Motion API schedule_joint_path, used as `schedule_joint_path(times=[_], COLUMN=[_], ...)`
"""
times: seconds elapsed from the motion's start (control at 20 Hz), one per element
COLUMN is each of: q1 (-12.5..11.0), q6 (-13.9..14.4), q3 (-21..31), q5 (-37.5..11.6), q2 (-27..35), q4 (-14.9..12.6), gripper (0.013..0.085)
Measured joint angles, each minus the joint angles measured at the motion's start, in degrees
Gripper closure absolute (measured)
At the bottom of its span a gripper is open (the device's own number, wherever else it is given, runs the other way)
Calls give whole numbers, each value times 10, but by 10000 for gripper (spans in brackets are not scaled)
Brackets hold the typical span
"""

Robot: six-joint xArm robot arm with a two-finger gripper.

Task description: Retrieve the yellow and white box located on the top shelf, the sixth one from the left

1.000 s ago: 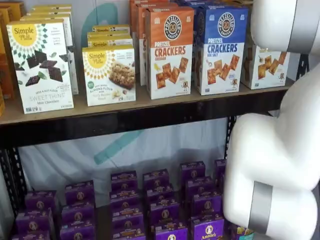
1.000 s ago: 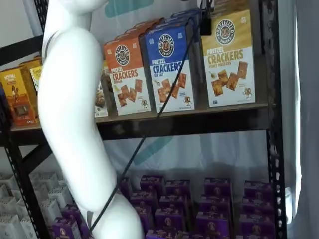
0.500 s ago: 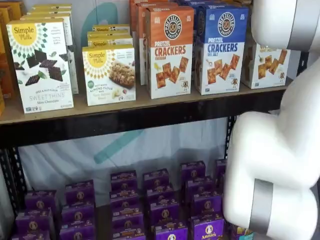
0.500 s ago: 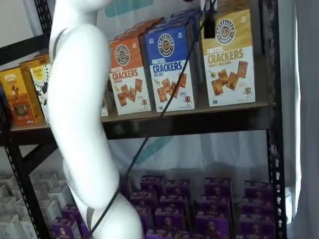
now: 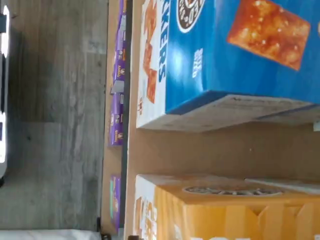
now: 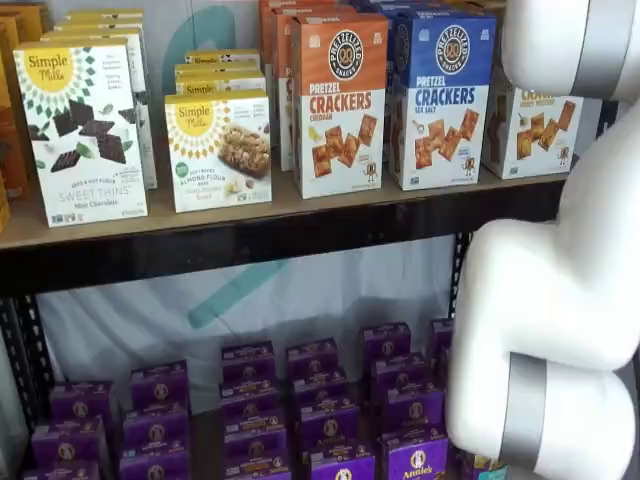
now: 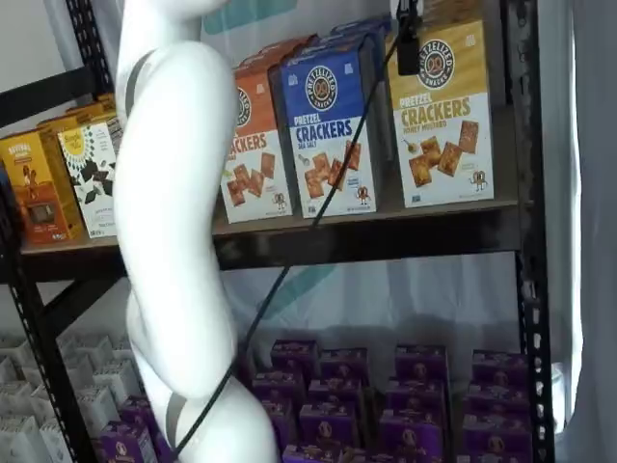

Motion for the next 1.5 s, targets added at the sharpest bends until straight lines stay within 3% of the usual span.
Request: schedule_joint_path(times=[0.5,0.7,1.5], q1=[12,11,6], q6=[5,4,-6], q3=[-12,-12,-36], q5=[14,12,24], q2=[7,6,17], q4=[-21,-23,-37], gripper=[130,250,250])
